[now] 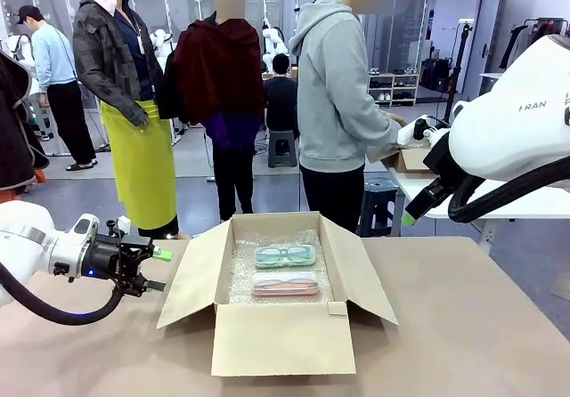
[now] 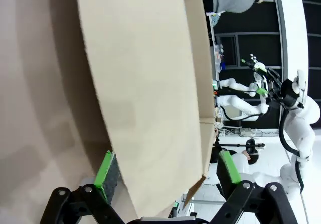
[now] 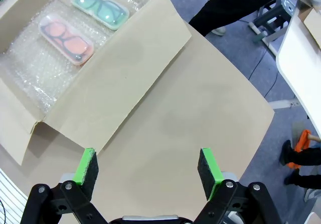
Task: Pack the glasses set securely to prepare it for shipping.
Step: Position the Package Box on the left side of the table.
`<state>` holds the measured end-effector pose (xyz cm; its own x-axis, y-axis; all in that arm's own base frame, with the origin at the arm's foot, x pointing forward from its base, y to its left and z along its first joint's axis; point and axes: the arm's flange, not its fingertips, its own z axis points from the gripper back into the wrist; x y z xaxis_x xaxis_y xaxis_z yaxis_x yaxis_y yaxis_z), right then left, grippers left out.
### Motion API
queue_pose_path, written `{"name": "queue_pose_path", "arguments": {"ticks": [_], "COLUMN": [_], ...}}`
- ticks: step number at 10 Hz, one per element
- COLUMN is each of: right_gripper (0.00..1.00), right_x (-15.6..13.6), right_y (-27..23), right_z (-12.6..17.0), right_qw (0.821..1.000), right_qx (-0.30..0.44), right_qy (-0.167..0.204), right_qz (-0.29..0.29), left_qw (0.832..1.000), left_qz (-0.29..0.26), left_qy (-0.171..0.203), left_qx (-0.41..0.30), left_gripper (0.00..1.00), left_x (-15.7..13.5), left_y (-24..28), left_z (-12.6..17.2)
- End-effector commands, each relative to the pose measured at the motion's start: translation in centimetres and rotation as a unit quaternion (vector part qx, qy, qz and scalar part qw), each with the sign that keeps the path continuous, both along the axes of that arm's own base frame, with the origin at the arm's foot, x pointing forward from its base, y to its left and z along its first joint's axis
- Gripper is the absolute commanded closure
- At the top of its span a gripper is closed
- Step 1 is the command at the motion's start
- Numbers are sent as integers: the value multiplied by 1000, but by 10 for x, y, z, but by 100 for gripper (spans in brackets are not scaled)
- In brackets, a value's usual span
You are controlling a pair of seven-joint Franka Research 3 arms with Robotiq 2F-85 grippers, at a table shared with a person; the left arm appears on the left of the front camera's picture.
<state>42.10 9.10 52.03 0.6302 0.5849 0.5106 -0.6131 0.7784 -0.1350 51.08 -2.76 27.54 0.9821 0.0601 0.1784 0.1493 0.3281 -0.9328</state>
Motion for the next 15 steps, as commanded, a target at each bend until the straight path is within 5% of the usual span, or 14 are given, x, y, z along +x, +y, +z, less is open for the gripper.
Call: {"name": "queue_pose_path", "arguments": {"ticks": [1, 9, 15], "right_gripper": [0, 0, 0], "right_x": [1, 1, 1], "right_y": [3, 3, 3], "right_z": [1, 1, 1], "right_qw": [1000, 1000, 1000], "right_qx": [0, 0, 0], "right_qy": [2, 2, 2], "right_qz": [-6, -6, -6], "left_qw": [1000, 996, 995], "left_qz": [14, 1, -11], "left_qy": [-8, 17, -23], "left_qx": [0, -87, -99], "left_gripper": [0, 0, 58], "left_x": [9, 14, 5], "left_y": [-2, -23, -5], "left_z": [-7, -23, -3]}}
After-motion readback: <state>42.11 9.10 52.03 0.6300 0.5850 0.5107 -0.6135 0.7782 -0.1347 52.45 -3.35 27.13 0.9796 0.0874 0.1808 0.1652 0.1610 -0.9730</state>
